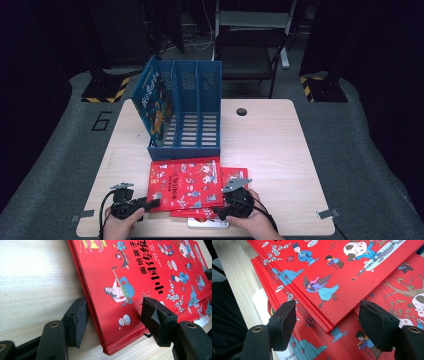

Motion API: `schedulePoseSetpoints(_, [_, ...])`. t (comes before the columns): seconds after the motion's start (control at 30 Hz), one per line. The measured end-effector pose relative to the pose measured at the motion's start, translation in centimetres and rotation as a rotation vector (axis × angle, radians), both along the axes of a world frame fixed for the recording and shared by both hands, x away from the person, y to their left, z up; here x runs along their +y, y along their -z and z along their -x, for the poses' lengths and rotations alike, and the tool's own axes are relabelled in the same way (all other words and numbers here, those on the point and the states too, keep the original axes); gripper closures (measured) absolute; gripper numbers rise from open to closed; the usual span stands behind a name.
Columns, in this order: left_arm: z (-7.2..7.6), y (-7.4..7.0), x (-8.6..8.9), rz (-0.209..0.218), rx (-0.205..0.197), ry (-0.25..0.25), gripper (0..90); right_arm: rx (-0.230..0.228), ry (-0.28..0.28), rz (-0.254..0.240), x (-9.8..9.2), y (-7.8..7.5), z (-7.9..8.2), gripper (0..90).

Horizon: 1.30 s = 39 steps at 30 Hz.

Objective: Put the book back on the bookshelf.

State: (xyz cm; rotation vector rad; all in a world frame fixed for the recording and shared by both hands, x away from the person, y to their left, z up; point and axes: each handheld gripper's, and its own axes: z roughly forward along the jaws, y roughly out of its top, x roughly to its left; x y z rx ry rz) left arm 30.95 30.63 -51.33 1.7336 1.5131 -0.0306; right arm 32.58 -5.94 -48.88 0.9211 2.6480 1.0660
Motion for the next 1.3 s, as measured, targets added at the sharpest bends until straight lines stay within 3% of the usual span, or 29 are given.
schedulePoseSetpoints(0.23, [-0.1,0.1,0.2,0.0,0.006,0.013,38.9,-0.031,0.003,0.009,0.2,-0.1,0.3,32.4])
schedulePoseSetpoints(0.37, [-0.1,0.1,0.3,0.027,0.014,0.004,39.2,-0.015,0.004,0.029,0.2,-0.1,0.3,33.6])
schedulePoseSetpoints(0.4, [0.0,0.1,0.3,0.024,0.021,-0.007,39.4,0.002,0.004,0.034,0.2,0.0,0.3,33.4])
schedulePoseSetpoints(0.53, [0.1,0.0,0.4,-0.011,0.022,-0.003,42.3,-0.006,-0.008,0.058,0.3,0.0,0.4,34.8])
schedulePoseSetpoints(0.6, [0.1,-0.1,0.3,-0.042,0.01,-0.001,44.4,-0.012,-0.003,0.046,0.2,0.0,0.4,39.3])
schedulePoseSetpoints(0.7, [0.1,-0.2,0.4,-0.043,0.008,0.01,44.4,0.014,-0.006,0.011,0.1,0.0,0.3,38.5])
schedulePoseSetpoints(0.8, [0.1,-0.2,0.4,-0.039,0.021,0.008,44.4,-0.006,-0.013,0.022,0.2,0.1,0.5,37.1])
schedulePoseSetpoints(0.97, [0.1,-0.1,0.4,-0.049,0.008,0.008,44.4,-0.014,-0.004,0.025,0.0,-0.1,0.8,36.4])
schedulePoseSetpoints(1.17, [0.1,-0.1,0.3,-0.059,0.004,0.003,44.9,-0.025,-0.009,-0.036,-0.4,-0.9,1.2,42.7])
schedulePoseSetpoints(1.3, [0.1,-0.1,0.4,-0.052,0.005,0.001,44.9,-0.031,-0.028,-0.011,-0.2,-0.8,1.2,44.7])
